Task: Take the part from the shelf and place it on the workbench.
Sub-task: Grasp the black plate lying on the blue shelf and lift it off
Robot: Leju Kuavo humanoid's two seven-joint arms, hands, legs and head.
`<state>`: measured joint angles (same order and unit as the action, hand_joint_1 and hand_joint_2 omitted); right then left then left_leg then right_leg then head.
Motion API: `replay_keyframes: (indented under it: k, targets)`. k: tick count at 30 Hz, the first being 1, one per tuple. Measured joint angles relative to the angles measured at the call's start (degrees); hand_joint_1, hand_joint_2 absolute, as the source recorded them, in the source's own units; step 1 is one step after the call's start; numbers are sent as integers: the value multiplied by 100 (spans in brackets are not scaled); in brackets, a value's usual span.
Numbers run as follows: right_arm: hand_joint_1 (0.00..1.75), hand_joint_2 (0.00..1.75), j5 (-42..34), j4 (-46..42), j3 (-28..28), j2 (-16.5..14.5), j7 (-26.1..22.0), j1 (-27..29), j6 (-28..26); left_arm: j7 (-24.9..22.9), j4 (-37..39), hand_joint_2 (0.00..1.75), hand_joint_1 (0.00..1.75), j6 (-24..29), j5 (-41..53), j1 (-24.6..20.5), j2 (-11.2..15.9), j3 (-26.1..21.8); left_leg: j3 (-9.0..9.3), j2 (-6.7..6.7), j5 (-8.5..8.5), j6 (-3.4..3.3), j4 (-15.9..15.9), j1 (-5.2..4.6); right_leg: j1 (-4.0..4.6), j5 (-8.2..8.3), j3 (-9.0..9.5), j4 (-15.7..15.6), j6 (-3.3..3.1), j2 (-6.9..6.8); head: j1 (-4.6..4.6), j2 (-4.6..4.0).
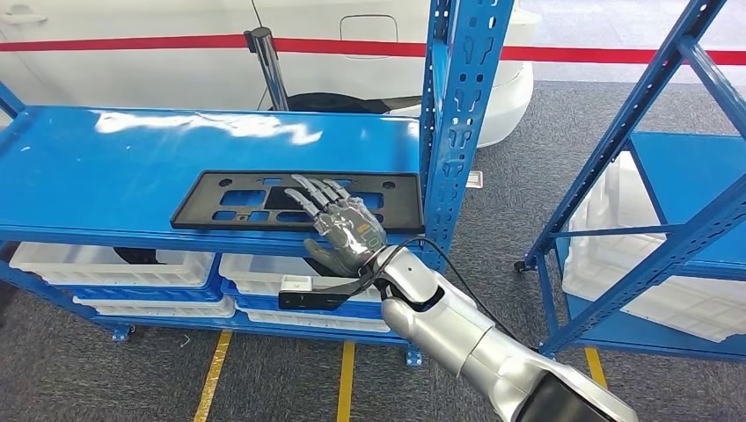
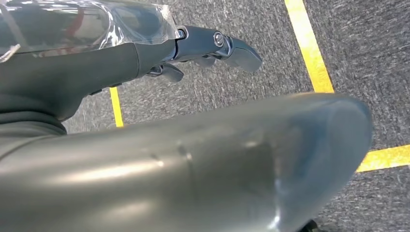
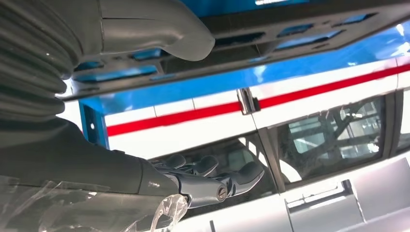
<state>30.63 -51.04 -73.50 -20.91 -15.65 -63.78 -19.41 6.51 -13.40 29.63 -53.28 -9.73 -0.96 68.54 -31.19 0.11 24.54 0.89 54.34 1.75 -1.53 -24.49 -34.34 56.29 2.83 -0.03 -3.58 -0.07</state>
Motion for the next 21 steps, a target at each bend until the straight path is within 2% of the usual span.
replay_keyframes:
  k: [7, 21]
  targets:
    - [0, 175, -240, 329, 0, 50, -226, 101, 37, -131, 0, 0, 0, -39, 84, -46, 0, 0, 0, 1, 0, 0, 0, 0, 0, 0, 0, 0, 0, 1, 0, 1]
    - [0, 175, -329, 726, 2, 84, -240, 205, 42, -251, 0, 0, 0, -49, 203, -99, 0, 2, 0, 1, 0, 0, 1, 0, 0, 0, -1, 0, 0, 1, 0, 1]
